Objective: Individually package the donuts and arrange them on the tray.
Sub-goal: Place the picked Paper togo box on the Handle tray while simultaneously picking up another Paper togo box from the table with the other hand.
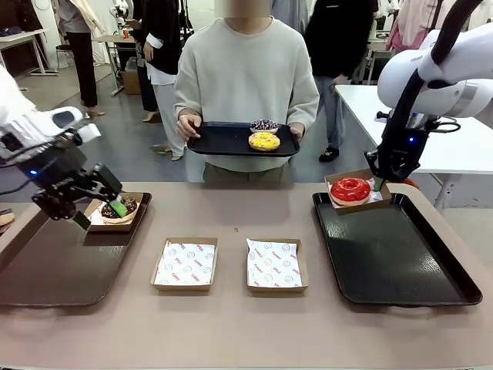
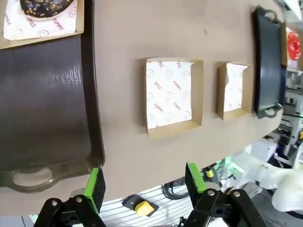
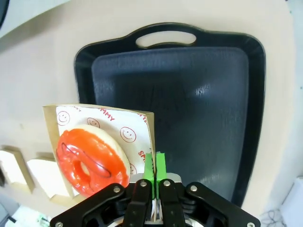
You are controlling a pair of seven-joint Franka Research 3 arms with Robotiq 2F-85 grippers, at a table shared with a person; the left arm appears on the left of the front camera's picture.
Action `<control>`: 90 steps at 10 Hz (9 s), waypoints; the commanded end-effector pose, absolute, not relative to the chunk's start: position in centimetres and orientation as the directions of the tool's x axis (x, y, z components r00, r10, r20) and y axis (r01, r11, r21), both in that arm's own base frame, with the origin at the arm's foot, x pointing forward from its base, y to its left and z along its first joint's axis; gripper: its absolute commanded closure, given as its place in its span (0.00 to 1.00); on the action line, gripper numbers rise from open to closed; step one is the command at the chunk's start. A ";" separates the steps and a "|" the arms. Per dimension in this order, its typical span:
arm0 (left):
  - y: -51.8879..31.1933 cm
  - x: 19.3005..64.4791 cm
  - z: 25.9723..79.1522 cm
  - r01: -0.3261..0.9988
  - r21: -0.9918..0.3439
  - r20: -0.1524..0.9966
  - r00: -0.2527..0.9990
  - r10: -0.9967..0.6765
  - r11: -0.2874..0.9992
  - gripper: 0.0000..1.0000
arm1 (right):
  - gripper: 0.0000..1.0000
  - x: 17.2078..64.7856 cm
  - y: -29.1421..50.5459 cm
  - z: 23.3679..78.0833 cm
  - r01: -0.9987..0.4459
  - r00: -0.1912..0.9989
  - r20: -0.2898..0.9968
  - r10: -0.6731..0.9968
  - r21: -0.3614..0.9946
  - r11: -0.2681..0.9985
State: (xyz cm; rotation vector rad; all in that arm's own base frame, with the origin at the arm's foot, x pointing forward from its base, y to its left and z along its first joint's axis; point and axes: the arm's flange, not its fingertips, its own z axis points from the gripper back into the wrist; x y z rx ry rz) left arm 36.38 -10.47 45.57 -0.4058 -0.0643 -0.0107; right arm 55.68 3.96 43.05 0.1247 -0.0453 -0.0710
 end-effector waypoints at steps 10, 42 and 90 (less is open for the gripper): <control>-21.5 39.0 35.4 0.044 -0.072 0.050 0.998 -0.040 0.996 0.11 | 0.98 57.3 2.2 38.3 0.112 0.994 -0.027 -0.109 0.118 0.987; -24.3 40.7 32.6 0.057 0.026 0.004 0.998 -0.057 0.998 0.11 | 0.98 62.4 5.6 35.9 0.109 0.992 -0.072 -0.106 0.034 0.993; -27.6 55.3 47.4 0.026 0.024 0.026 0.999 -0.026 0.999 1.00 | 0.00 34.4 -19.1 40.1 -0.081 0.958 0.172 -0.230 0.930 0.357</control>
